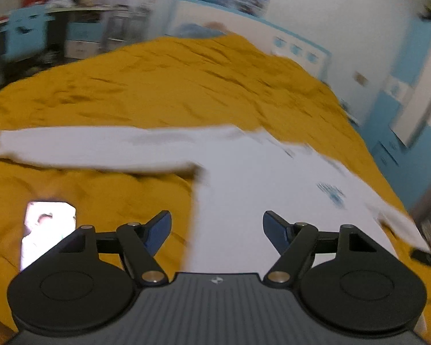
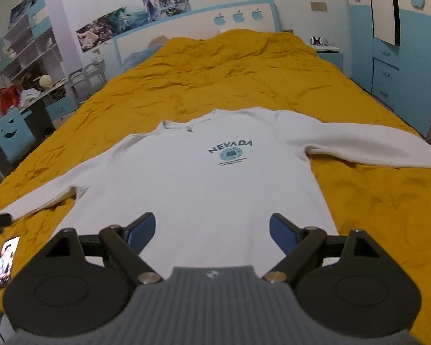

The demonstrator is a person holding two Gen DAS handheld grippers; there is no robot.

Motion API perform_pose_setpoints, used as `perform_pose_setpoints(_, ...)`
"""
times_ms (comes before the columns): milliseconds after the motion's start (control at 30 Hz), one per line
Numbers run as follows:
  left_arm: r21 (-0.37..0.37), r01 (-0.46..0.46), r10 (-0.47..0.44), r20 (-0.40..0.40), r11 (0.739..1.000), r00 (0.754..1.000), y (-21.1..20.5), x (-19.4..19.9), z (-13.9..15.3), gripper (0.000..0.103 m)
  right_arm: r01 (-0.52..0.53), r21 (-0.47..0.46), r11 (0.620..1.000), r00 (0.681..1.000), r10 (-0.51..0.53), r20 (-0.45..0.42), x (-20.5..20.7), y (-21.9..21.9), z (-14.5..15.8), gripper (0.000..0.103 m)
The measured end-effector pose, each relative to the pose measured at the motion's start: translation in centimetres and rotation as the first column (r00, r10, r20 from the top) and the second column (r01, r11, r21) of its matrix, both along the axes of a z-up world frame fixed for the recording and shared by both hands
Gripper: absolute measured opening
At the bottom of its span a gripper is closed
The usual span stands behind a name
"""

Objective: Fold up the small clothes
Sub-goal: 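Grasp the sweatshirt sleeve cuff with the left tool, then carry the sleeve across the shirt front with the left tool and release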

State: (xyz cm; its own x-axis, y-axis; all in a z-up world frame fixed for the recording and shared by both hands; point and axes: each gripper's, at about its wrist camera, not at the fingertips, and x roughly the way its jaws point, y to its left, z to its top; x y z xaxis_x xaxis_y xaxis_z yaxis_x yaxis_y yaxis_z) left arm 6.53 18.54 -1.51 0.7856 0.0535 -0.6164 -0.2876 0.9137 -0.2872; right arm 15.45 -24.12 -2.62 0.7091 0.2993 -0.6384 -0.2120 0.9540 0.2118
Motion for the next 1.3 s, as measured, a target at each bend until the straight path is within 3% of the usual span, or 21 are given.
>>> perform_pose_setpoints(133, -0.030, -0.144, 0.144, -0.016, 0.989, 0.989, 7.8, 0.6, -0.3, 0.084, -0.030, 0.006, 1.000, 0.997, 0.031, -0.065, 4.2, 1.1, -1.4, 0.083)
perform_pose_setpoints(233, -0.050, -0.249, 0.247, -0.038, 0.967, 0.968, 14.1, 0.7, -0.9, 0.084, -0.039, 0.043, 0.998, 0.990, 0.044, -0.137, 7.0, 1.9, -2.5, 0.082)
perform_pose_setpoints(300, -0.055, -0.323, 0.320, -0.058, 0.945, 0.946, 18.0, 0.5, -1.5, 0.084, -0.055, 0.052, 0.997, 0.986, 0.063, -0.153, 8.4, 2.7, -3.0, 0.083)
perform_pose_setpoints(400, -0.048, -0.452, 0.447, -0.087, 0.891, 0.890, 23.4, -0.1, -2.8, 0.083, -0.109, 0.068, 0.992, 0.982, 0.118, -0.146, 9.5, 4.2, -3.4, 0.083)
perform_pose_setpoints(667, -0.087, -0.578, 0.556, -0.190, 0.811, 0.809, 30.3, 0.1, -7.7, 0.081, -0.193, 0.064, 0.979, 0.966, 0.201, -0.162, 10.9, 9.3, -4.1, 0.082)
perform_pose_setpoints(767, -0.147, -0.568, 0.542, -0.183, 0.810, 0.820, 30.2, 0.1, -9.1, 0.049, -0.215, 0.053, 0.975, 0.962, 0.221, -0.160, 11.1, 10.7, -4.1, 0.082)
perform_pose_setpoints(867, -0.100, -0.556, 0.540, -0.149, 0.825, 0.829, 29.5, 0.5, -9.1, 0.022, -0.228, 0.029, 0.973, 0.961, 0.229, -0.157, 11.4, 11.7, -4.2, 0.082)
perform_pose_setpoints(1000, -0.056, -0.527, 0.524, -0.056, 0.848, 0.850, 27.7, 0.8, -6.8, 0.017, -0.219, 0.021, 0.975, 0.962, 0.220, -0.164, 12.0, 12.2, -4.3, 0.082)
perform_pose_setpoints(1133, -0.019, -0.476, 0.476, 0.026, 0.879, 0.879, 24.5, 1.6, -2.1, 0.016, -0.225, 0.012, 0.974, 0.962, 0.224, -0.158, 12.0, 11.8, -3.9, 0.082)
perform_pose_setpoints(1300, 0.042, -0.346, 0.340, 0.102, 0.937, 0.935, 18.7, 5.5, 5.0, 0.016, -0.224, 0.008, 0.974, 0.963, 0.223, -0.152, 12.2, 10.9, -3.0, 0.082)
